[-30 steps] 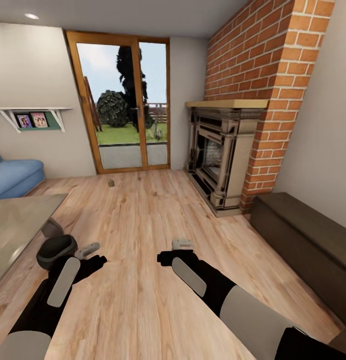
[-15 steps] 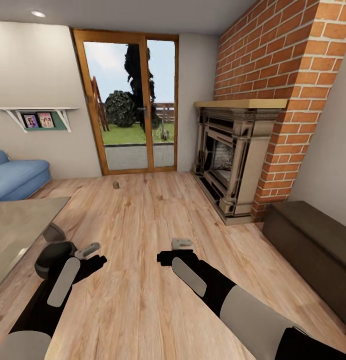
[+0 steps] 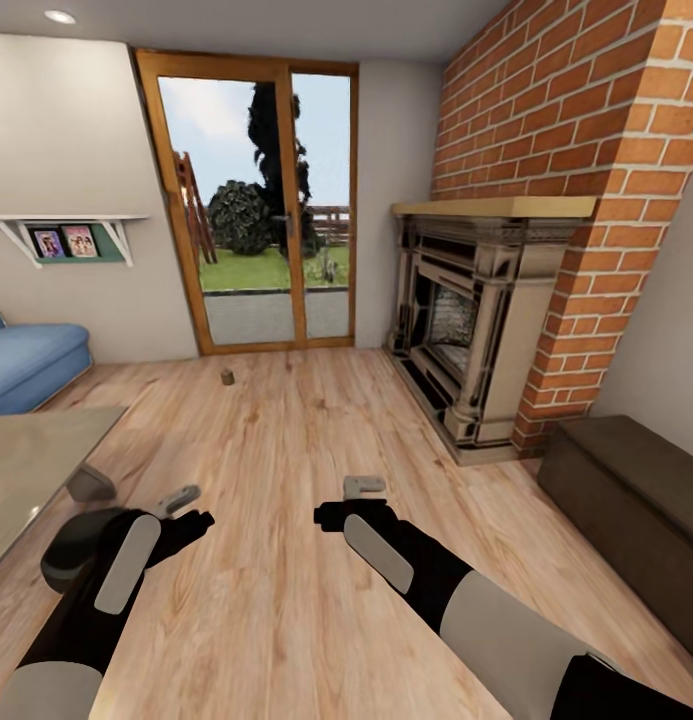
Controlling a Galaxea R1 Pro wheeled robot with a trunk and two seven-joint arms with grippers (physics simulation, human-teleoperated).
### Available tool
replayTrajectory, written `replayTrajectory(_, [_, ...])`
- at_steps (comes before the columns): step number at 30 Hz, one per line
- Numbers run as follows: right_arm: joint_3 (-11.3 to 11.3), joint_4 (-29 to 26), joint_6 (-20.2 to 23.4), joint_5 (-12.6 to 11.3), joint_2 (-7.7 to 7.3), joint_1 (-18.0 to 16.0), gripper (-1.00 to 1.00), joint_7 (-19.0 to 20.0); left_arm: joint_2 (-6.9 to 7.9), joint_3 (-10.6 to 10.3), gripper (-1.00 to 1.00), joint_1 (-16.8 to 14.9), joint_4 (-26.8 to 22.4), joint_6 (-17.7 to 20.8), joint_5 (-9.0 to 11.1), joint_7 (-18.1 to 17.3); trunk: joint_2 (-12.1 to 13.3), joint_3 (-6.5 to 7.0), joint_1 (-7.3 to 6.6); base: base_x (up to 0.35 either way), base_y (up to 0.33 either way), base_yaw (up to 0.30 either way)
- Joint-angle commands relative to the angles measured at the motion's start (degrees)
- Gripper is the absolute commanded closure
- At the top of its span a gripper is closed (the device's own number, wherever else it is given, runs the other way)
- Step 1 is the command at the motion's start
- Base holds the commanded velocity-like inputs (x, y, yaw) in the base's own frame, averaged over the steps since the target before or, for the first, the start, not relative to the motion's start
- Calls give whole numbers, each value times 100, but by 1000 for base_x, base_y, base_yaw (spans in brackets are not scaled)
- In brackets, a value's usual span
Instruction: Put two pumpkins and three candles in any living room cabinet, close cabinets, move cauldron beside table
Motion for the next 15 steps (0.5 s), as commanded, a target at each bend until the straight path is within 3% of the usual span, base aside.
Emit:
replayTrajectory(1, [14,-5,8,-40,-4,-7,-100,-45,1,0,-100,-5,-8,11,60,53,-3,-6,3,335,0,0])
replayTrajectory(7, [5,-8,8,-47,-2,-7,-100,-45,1,0,-100,-4,-9,13,60,52,-3,-6,3,335,0,12])
replayTrajectory(15, [1,-8,8,-47,-6,-7,-100,-40,1,0,-100,-4,-1,13,60,57,-3,-6,3,335,0,228])
